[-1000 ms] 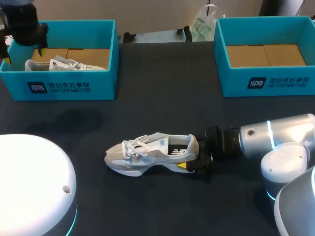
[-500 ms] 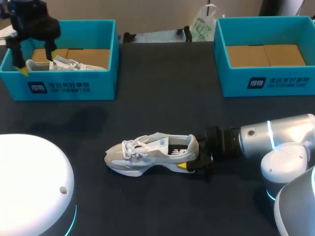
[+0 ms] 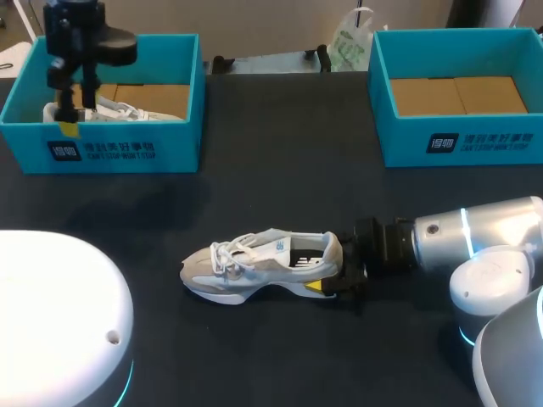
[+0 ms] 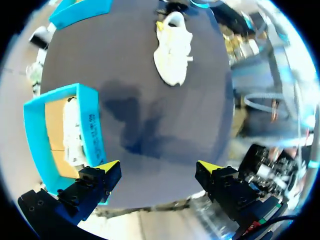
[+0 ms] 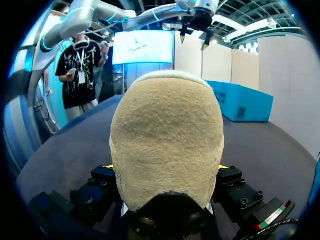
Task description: Take the shoe out of the shoebox, open the shoe tongue, remove and reinsert the insole, then place the shoe into the shoebox
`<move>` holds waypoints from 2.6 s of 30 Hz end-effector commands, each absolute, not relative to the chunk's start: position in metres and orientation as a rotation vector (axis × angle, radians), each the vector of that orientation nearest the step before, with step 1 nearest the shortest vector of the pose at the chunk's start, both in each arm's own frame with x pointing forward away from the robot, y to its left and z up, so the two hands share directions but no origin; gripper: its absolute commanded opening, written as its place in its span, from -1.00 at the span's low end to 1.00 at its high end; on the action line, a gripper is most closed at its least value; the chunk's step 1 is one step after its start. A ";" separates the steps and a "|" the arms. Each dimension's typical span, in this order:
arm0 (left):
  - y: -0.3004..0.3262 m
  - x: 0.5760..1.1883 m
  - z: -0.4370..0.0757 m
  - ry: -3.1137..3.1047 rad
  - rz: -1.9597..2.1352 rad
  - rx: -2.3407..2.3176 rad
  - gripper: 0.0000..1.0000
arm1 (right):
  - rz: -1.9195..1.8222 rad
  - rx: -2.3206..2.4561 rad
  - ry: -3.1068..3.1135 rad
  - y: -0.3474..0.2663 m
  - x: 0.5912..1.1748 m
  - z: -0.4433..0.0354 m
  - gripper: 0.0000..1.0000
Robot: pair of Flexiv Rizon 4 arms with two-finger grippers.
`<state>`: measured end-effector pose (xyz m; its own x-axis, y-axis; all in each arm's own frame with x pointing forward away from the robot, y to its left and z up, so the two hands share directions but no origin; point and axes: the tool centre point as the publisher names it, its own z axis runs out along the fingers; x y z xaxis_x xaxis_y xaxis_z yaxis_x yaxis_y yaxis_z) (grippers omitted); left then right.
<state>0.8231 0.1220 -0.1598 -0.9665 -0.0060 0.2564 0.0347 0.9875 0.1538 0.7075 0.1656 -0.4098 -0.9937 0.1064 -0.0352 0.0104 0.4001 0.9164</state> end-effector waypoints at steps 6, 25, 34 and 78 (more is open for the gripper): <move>0.062 0.778 -0.171 -2.835 -0.066 0.682 1.00 | 1.661 0.108 2.562 0.167 0.707 -0.408 -1.00; 0.014 0.752 -0.181 -2.762 -0.181 1.160 1.00 | 1.661 0.108 2.562 0.167 0.707 -0.408 -1.00; -0.039 0.708 -0.204 -2.673 -0.231 1.314 1.00 | 1.661 0.108 2.562 0.167 0.707 -0.408 -1.00; -0.166 0.679 -0.279 -2.233 -0.366 2.096 1.00 | 1.661 0.108 2.562 0.167 0.707 -0.408 -1.00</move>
<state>0.6844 -0.1544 -0.2730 -0.0686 -0.9947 -0.0760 -0.9732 0.0500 0.2246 0.7075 0.1657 -0.4098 -0.9937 0.1064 -0.0351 0.0105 0.4001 0.9164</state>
